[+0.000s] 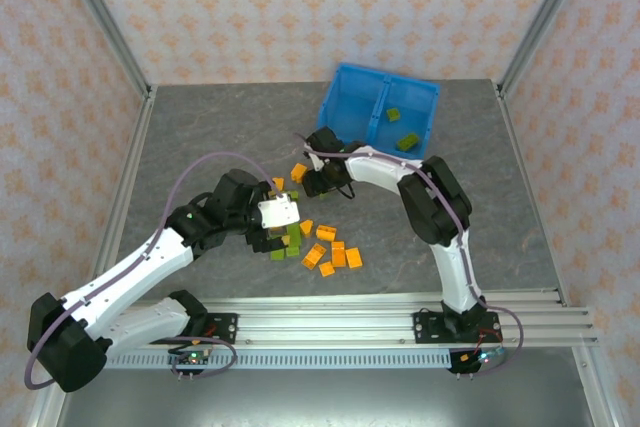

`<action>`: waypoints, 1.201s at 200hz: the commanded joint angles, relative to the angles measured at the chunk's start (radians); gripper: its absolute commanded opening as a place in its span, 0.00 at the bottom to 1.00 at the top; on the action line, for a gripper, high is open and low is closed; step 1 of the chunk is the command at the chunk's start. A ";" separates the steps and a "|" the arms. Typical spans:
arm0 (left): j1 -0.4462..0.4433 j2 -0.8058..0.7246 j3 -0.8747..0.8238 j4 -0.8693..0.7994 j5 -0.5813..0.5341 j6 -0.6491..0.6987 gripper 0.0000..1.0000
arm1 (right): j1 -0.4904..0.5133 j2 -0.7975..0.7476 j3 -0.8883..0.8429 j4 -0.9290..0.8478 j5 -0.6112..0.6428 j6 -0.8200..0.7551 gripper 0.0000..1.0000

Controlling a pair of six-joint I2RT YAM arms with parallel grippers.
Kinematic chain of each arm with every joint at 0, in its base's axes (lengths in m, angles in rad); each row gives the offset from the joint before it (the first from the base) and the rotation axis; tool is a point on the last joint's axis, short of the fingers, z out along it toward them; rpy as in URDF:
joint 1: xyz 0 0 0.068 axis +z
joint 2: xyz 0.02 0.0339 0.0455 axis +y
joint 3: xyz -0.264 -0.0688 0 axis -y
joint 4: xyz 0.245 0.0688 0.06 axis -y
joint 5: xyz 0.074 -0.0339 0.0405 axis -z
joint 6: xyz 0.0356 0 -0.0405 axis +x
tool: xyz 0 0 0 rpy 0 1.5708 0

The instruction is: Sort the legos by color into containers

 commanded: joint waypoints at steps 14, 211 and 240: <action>0.010 -0.019 0.021 0.005 -0.009 -0.016 1.00 | 0.037 0.078 0.059 -0.101 0.145 -0.026 0.55; 0.010 -0.245 -0.078 0.317 0.148 -0.208 1.00 | -0.260 -0.435 -0.026 0.007 0.457 0.290 0.27; 0.010 -0.248 -0.079 0.322 0.150 -0.214 1.00 | -0.369 -0.280 0.117 -0.058 0.450 0.294 0.26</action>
